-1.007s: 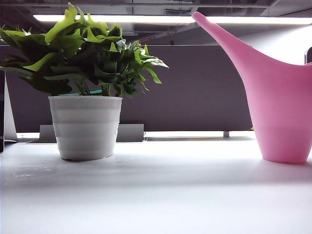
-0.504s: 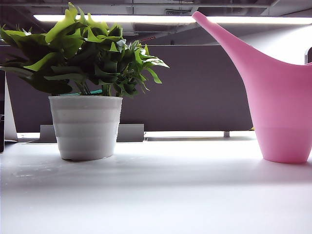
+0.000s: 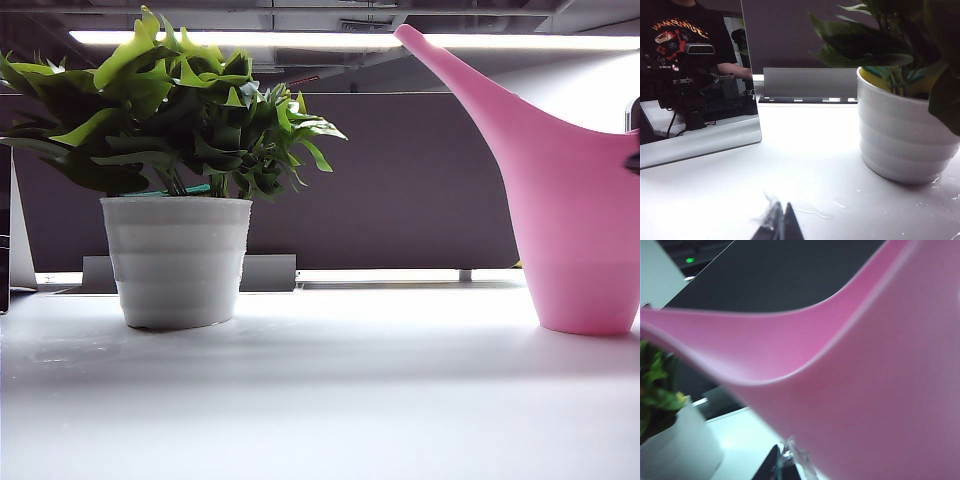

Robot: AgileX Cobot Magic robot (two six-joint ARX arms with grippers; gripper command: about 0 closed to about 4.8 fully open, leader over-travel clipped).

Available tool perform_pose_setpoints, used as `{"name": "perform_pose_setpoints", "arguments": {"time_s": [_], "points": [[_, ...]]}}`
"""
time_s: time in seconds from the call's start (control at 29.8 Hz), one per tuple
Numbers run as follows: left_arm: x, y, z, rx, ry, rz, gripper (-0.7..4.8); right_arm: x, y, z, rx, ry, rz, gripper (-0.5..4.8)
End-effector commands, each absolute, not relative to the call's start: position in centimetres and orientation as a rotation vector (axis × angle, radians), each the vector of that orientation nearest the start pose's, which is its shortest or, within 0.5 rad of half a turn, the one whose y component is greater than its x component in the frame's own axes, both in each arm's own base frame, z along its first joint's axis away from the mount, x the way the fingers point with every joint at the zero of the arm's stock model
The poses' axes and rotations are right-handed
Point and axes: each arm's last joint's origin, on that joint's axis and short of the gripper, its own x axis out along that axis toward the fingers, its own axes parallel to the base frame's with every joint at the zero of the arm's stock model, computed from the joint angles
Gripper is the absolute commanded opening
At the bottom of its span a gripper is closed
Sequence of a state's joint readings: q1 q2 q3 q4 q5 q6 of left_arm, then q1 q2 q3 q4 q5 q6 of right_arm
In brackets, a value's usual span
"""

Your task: Pick up the watering can from the table, water the potted plant, and put the can back.

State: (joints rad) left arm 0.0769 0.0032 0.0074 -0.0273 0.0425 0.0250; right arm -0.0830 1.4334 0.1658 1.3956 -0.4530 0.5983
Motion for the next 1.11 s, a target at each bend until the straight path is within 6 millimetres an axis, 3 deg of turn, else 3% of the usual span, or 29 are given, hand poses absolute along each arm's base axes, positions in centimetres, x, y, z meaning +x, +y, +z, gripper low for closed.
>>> {"name": "perform_pose_setpoints", "arguments": {"time_s": [0.03,0.87,1.11], "points": [[9.72,0.62,16.41,0.021,0.017,0.031,-0.05,20.77,0.86,16.33,0.567,-0.023,0.416,-0.06],[9.72,0.62,16.41,0.021,0.017,0.031,-0.05,20.77,1.55,16.01,0.570,0.016,0.439,-0.06],[9.72,0.62,16.41,0.021,0.017,0.031,-0.05,20.39,1.52,16.66,0.464,-0.009,0.436,-0.06]]}}
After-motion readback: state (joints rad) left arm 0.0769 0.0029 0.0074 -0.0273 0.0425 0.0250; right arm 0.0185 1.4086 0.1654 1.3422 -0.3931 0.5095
